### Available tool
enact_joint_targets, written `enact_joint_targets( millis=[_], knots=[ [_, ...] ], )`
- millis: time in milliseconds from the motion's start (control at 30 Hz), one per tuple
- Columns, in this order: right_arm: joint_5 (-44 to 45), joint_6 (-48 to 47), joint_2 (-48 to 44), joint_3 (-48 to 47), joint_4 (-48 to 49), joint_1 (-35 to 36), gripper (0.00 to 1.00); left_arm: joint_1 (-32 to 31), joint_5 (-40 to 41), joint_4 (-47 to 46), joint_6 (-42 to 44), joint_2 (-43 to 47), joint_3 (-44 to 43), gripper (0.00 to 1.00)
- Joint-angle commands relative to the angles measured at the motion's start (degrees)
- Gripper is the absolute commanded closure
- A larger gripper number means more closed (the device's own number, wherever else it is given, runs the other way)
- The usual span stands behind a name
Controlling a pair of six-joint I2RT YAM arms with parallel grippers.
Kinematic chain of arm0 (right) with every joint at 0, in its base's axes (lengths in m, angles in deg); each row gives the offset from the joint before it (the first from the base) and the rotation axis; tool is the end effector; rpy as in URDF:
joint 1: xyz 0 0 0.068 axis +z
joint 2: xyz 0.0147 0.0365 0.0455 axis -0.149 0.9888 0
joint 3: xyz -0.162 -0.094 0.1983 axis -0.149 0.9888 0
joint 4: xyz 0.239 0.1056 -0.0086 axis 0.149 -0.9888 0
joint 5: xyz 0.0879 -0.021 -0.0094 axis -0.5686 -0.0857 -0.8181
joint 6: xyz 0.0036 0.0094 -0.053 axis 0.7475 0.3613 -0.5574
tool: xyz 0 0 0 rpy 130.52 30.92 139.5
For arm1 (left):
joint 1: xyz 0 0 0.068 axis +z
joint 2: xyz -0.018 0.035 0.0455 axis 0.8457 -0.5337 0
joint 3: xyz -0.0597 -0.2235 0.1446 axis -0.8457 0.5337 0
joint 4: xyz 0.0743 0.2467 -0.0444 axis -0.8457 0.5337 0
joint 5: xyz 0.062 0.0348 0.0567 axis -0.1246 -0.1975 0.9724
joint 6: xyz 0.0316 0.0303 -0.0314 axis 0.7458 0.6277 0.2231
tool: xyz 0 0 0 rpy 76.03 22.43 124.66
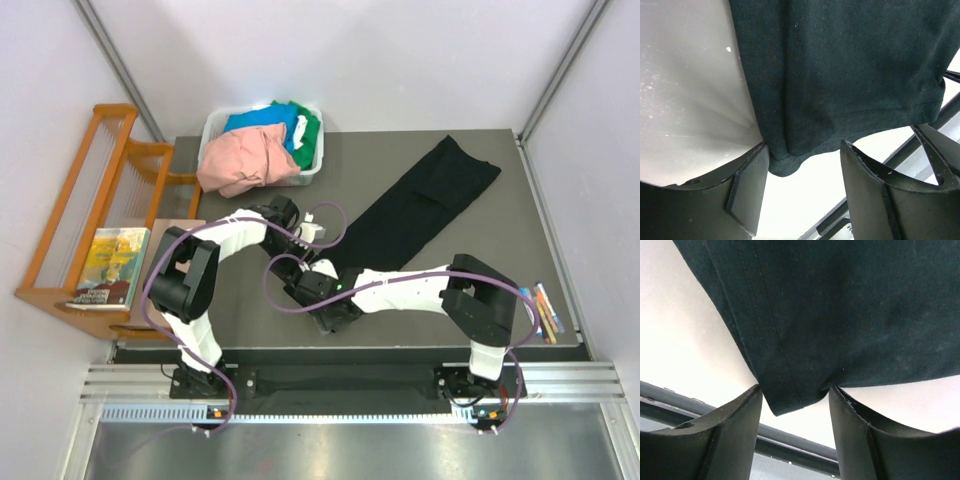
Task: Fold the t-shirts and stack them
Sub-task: Fold the tshirt
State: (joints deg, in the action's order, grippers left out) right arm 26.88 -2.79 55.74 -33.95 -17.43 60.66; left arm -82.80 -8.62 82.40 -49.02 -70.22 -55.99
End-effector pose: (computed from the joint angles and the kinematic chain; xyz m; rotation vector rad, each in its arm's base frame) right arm 0.1300 0.3208 0.1629 -0.6850 2.7162 0.1312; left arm 0.2868 -0.1511 0.1609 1.0343 2.8032 -0.6991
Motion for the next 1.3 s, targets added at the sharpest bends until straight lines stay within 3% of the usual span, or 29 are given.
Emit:
enact_joint_targets(
  millis=[0,200,500,833,933,1100,1167,1267],
  knots=[
    [1.7,-1.1,0.3,-3.9,0.0,0.9,0.46,0.1,3.6,-2.5,1.6,0.3,2.5,0.36],
    [1.3,-1.5,1.0,-5.3,-0.4,0.9,0.51,0.1,4.9,-2.5,1.8,0.6,2.2,0.38],
    [0.4,-1.0,0.8,-4.5,-1.2,1.3,0.67,0.1,6.2,-2.6,1.2,-0.4,0.4,0.43],
    [-1.0,1.2,-0.3,-1.2,-0.1,1.6,0.92,0.1,7.5,-2.6,0.9,-1.0,-1.4,0.45],
    [-1.3,1.5,-0.5,-0.3,0.1,1.6,0.96,0.1,7.5,-2.5,0.5,-1.1,-1.9,0.46],
    [-1.7,2.0,-1.2,1.1,0.5,1.6,0.97,0.1,6.4,-2.0,-0.3,-1.9,-2.7,0.58],
    [-1.7,2.0,-1.3,1.4,0.6,1.6,0.98,0.0,5.2,-1.1,-0.3,-2.2,-2.9,0.58],
    [-1.7,2.3,-1.4,1.7,0.9,1.6,0.98,-0.1,4.9,-0.1,-0.3,-2.2,-2.3,0.49]
  ],
)
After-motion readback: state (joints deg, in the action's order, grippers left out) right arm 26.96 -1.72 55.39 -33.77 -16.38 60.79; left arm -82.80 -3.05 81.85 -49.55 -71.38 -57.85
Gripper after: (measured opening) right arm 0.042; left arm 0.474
